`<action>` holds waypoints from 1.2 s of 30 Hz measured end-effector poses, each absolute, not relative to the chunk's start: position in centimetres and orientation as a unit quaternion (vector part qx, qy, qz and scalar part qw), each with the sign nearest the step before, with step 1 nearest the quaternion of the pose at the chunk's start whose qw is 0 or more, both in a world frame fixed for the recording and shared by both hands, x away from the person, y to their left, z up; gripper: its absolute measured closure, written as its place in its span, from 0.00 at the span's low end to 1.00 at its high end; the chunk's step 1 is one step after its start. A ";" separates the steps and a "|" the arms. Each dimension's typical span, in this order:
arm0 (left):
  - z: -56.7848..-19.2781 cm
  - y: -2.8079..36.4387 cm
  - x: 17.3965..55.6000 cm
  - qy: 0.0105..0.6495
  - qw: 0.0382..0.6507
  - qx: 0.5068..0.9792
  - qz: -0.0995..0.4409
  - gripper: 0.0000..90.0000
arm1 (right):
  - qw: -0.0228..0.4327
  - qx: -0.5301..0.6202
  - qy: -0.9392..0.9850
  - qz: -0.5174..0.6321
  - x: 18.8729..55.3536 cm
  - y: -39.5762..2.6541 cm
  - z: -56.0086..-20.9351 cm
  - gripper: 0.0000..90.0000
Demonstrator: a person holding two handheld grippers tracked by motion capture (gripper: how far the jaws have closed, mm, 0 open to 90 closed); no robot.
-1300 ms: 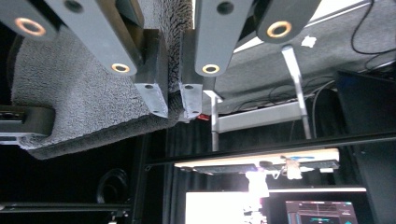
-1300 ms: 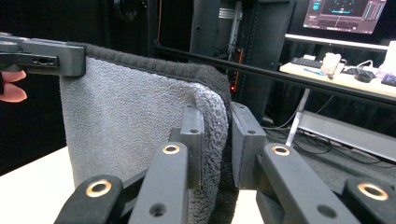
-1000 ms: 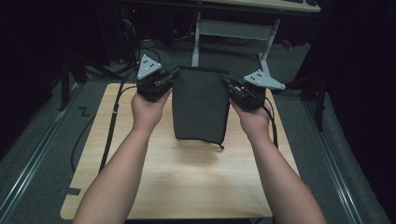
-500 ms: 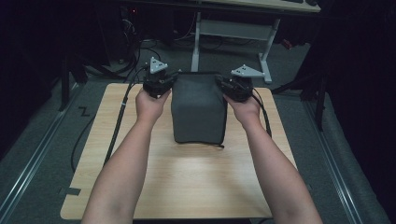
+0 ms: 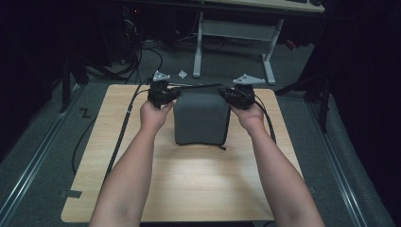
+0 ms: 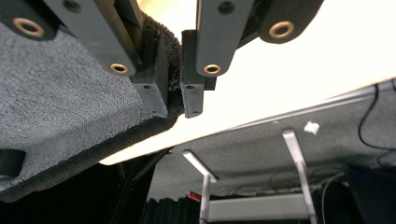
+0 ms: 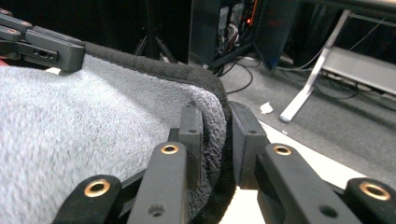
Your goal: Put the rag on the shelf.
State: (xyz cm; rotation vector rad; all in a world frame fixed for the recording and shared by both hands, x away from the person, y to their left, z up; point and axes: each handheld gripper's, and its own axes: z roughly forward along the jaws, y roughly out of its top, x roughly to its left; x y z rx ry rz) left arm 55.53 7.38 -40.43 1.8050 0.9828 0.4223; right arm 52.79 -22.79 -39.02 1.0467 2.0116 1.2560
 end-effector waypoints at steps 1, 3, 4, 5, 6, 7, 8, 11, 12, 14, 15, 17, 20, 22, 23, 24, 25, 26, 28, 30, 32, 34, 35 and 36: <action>-40.6 7.5 55.6 0.408 0.499 0.745 0.170 0.92 | 0.263 0.393 0.748 0.466 53.0 -22.8 -39.5 0.86; -41.4 7.7 55.7 0.412 0.497 0.747 0.158 0.92 | 0.255 0.395 0.749 0.466 53.2 -22.9 -39.9 0.86; -41.7 7.7 55.6 0.413 0.495 0.748 0.155 0.92 | 0.252 0.396 0.751 0.465 53.3 -22.9 -40.2 0.86; -42.0 7.8 55.6 0.415 0.494 0.749 0.151 0.92 | 0.246 0.400 0.751 0.464 53.4 -22.9 -40.4 0.86; -42.0 7.8 55.6 0.415 0.494 0.749 0.151 0.92 | 0.242 0.402 0.751 0.465 53.4 -23.0 -40.6 0.86; -42.3 7.9 55.6 0.417 0.494 0.748 0.147 0.92 | 0.237 0.404 0.752 0.464 53.5 -23.0 -40.9 0.86; -43.0 8.1 55.6 0.422 0.495 0.747 0.137 0.92 | 0.232 0.406 0.752 0.464 53.5 -23.0 -41.1 0.86; -43.5 8.1 55.6 0.425 0.490 0.750 0.132 0.92 | 0.224 0.410 0.754 0.462 53.6 -22.9 -41.6 0.86; -43.7 8.1 55.6 0.425 0.488 0.751 0.131 0.92 | 0.222 0.414 0.754 0.459 53.6 -22.8 -41.8 0.86; -44.0 8.2 55.4 0.427 0.489 0.750 0.128 0.92 | 0.217 0.416 0.754 0.460 53.7 -22.9 -42.1 0.85; -44.0 8.2 55.4 0.427 0.489 0.750 0.128 0.92 | 0.214 0.418 0.753 0.461 53.7 -23.0 -42.3 0.85; -44.3 8.1 55.3 0.428 0.488 0.750 0.126 0.92 | 0.212 0.421 0.753 0.460 53.7 -23.0 -42.4 0.85; -45.0 8.2 55.0 0.432 0.485 0.750 0.119 0.92 | 0.205 0.428 0.752 0.457 53.6 -22.9 -43.0 0.84; -45.1 8.2 54.9 0.432 0.485 0.751 0.117 0.92 | 0.204 0.430 0.751 0.457 53.6 -22.9 -43.1 0.83; -45.3 8.2 54.8 0.433 0.485 0.751 0.114 0.92 | 0.203 0.431 0.751 0.458 53.6 -22.9 -43.1 0.82; -45.3 8.2 54.8 0.433 0.485 0.751 0.114 0.92 | 0.205 0.432 0.750 0.457 53.6 -22.9 -43.1 0.81; -45.3 8.1 54.7 0.430 0.485 0.753 0.115 0.92 | 0.205 0.432 0.750 0.457 53.6 -22.9 -43.1 0.81; -45.2 8.1 54.6 0.429 0.484 0.754 0.116 0.91 | 0.209 0.432 0.751 0.455 53.5 -23.0 -43.0 0.79; -45.2 8.1 54.6 0.429 0.484 0.754 0.112 0.91 | 0.210 0.431 0.751 0.454 53.5 -23.0 -43.0 0.79; -45.2 8.0 54.5 0.431 0.484 0.754 0.109 0.91 | 0.216 0.429 0.753 0.451 53.4 -22.9 -42.9 0.78; -45.2 8.0 54.5 0.431 0.482 0.755 0.108 0.91 | 0.221 0.428 0.753 0.449 53.4 -22.9 -42.8 0.75; -45.2 8.0 54.5 0.431 0.481 0.756 0.108 0.89 | 0.222 0.434 0.751 0.446 53.4 -23.0 -42.8 0.69; -45.2 8.0 54.5 0.431 0.481 0.756 0.108 0.88 | 0.222 0.434 0.751 0.446 53.4 -23.0 -42.8 0.69; -45.2 8.0 54.5 0.431 0.481 0.756 0.107 0.88 | 0.224 0.436 0.750 0.444 53.5 -23.1 -42.8 0.64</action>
